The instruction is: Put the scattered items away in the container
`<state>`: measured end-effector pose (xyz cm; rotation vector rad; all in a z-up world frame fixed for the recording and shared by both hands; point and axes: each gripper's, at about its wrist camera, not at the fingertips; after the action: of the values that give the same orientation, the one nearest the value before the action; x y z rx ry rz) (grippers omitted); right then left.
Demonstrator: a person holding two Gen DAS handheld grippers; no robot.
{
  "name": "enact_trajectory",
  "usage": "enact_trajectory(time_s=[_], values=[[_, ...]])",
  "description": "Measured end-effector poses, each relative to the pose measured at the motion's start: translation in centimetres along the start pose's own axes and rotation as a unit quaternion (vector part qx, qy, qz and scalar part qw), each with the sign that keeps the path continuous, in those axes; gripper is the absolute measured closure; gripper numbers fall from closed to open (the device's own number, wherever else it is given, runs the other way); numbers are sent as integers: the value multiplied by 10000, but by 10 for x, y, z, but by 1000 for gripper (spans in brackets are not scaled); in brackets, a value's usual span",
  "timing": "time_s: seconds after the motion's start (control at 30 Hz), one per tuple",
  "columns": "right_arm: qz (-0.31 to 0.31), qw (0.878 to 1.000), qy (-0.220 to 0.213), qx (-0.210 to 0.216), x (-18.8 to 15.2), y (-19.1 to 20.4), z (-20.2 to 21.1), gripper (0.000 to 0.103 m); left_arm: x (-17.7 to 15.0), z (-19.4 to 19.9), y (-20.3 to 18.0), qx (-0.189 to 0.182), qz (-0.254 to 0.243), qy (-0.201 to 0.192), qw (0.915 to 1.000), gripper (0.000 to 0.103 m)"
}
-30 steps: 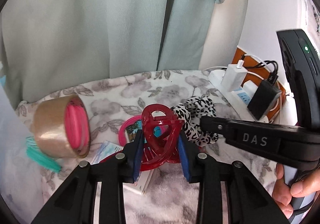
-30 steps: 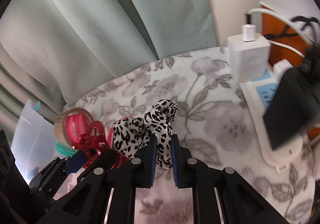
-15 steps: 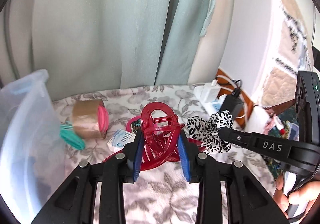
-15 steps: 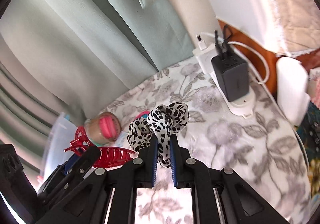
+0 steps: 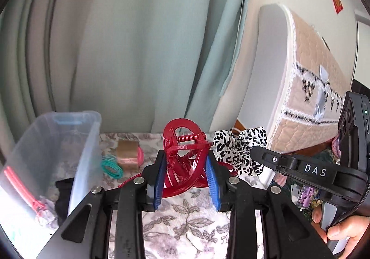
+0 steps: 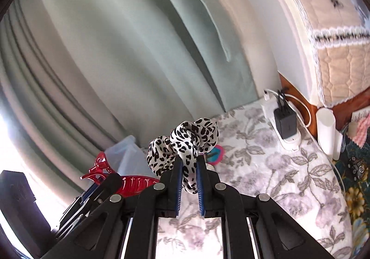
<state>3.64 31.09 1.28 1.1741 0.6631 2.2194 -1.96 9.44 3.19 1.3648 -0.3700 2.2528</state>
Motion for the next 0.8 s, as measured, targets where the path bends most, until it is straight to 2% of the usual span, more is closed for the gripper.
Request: enact_trajectory(time_s=[0.47, 0.8], values=[[755, 9956, -97, 553, -32, 80, 29, 90, -5, 78, 60, 564, 668, -575, 9945, 69], [1320, 9881, 223, 755, -66, 130, 11, 90, -33, 109, 120, 1121, 1350, -713, 9819, 69]])
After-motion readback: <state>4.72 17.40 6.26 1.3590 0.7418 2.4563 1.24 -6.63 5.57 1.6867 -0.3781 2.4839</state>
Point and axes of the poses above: each gripper's, at about its wrist camera, not at the fingertips, and z roughly against the way its jaws point, y to its left, x to its top, and after that the axes turned 12 degrees about -z, right-handed
